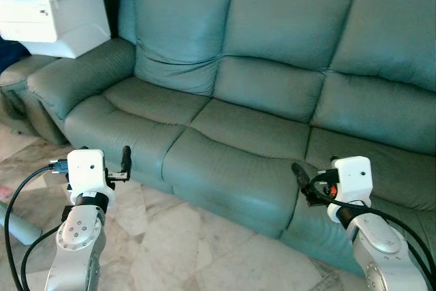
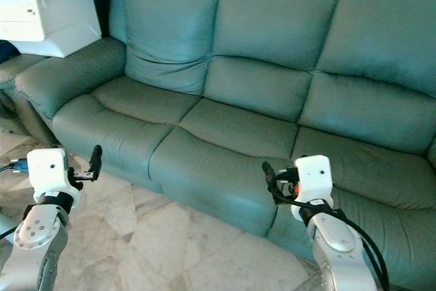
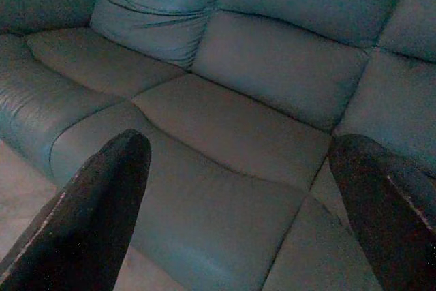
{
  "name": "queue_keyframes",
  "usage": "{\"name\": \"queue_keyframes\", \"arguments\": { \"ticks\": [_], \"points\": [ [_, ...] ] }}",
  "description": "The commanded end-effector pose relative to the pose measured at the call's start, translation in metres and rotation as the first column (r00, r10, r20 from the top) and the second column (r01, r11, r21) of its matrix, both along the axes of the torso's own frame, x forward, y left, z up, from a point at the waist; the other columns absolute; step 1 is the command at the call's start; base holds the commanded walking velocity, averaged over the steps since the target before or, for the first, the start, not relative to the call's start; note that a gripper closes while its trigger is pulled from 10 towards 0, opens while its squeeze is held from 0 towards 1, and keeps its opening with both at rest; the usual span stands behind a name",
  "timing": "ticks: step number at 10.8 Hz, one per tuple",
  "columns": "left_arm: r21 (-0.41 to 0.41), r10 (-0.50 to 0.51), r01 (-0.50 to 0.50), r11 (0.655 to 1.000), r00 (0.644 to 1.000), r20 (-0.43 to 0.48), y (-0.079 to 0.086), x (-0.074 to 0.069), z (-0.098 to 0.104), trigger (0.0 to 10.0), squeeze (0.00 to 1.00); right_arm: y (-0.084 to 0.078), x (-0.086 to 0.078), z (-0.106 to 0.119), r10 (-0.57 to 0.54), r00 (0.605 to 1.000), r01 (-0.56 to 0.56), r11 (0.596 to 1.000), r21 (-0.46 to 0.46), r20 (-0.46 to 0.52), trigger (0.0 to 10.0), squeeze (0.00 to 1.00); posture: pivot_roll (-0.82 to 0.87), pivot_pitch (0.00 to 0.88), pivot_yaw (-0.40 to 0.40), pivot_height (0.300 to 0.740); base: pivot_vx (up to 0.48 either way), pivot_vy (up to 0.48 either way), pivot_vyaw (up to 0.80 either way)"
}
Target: Move the pillow to the sofa
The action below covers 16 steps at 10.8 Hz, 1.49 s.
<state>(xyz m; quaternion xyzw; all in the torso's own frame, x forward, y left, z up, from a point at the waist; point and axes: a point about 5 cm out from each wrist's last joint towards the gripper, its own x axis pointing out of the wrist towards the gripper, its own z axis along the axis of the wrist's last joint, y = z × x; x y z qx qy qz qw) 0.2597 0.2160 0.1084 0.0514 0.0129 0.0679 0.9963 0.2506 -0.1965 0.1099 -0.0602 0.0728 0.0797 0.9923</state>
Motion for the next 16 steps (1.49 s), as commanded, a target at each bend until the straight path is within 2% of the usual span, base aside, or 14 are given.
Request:
{"name": "queue_keyframes", "arguments": {
  "ticks": [1, 6, 12, 16],
  "points": [
    [0.008, 0.011, -0.011, 1.000, 1.000, -0.009, 0.003, 0.001, 0.000, 10.0, 0.00, 0.000, 0.004, 0.002, 0.012, 1.000, -0.012, 0.999, -0.043, 0.015, 10.0, 0.00, -0.10, 0.000, -0.030, 0.740, 0.000, 0.000, 0.45],
    [0.002, 0.008, -0.008, 1.000, 1.000, -0.007, 0.004, 0.004, 0.001, 10.0, 0.00, 0.004, 0.007, 0.004, 0.033, 0.999, -0.032, 0.999, -0.034, 0.025, 10.0, 0.00, -0.11, 0.000, -0.033, 0.740, 0.000, 0.000, 0.80],
    [0.027, 0.054, -0.053, 0.998, 0.998, -0.017, 0.008, 0.005, -0.001, 10.0, 0.00, 0.009, 0.010, 0.009, 0.046, 0.998, -0.044, 0.998, -0.044, 0.046, 10.0, 0.00, -0.11, 0.000, -0.028, 0.740, 0.000, 0.000, 0.80],
    [0.012, 0.057, -0.057, 0.998, 0.998, -0.027, 0.010, 0.004, -0.003, 10.0, 0.00, 0.013, 0.012, 0.011, 0.049, 0.997, -0.048, 0.999, -0.016, 0.061, 10.0, 0.00, -0.11, 0.000, -0.027, 0.740, 0.000, 0.000, 0.70]
  ]
}}
